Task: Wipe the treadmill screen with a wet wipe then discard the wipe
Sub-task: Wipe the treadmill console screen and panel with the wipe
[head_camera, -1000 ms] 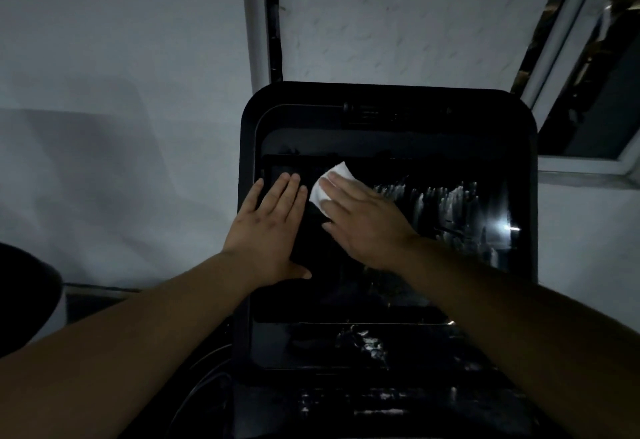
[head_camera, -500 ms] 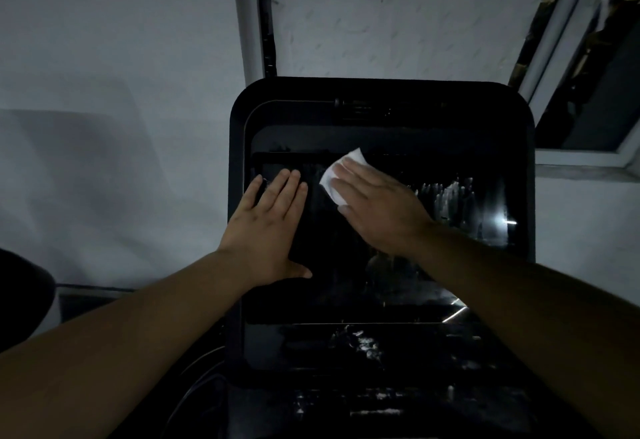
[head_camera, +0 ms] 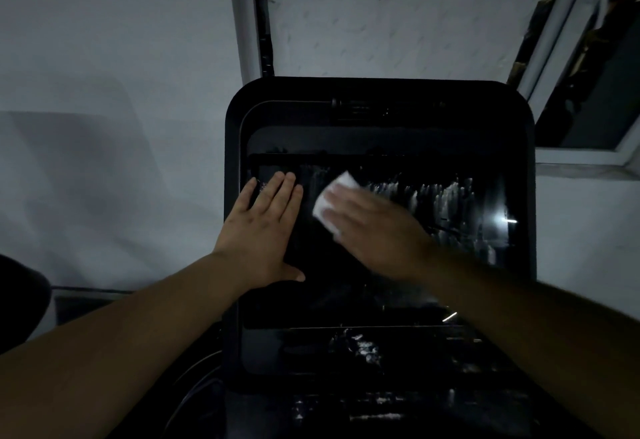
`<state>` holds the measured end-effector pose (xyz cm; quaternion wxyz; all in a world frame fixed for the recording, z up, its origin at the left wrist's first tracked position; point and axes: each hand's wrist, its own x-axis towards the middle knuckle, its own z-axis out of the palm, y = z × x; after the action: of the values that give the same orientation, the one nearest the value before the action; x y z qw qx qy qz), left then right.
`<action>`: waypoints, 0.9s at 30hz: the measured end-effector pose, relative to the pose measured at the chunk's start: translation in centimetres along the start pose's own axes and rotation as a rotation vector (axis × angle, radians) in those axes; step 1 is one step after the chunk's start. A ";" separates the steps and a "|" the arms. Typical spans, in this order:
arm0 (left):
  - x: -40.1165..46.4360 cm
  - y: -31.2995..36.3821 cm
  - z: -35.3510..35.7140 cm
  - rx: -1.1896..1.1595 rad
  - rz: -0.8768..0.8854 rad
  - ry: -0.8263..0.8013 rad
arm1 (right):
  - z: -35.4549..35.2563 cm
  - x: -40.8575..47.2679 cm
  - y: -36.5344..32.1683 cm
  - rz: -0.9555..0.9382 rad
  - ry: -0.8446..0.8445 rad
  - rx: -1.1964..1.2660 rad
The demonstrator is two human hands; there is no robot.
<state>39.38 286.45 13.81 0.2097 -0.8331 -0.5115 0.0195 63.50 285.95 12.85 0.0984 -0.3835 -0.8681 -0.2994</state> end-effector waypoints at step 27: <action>0.1 -0.1 0.6 -0.028 0.001 0.006 | 2.3 -4.3 -9.1 0.134 -0.100 0.061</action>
<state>39.23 286.75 13.35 0.1994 -0.8363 -0.5107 0.0097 60.02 279.96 5.22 0.0865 -0.4522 -0.8529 -0.2462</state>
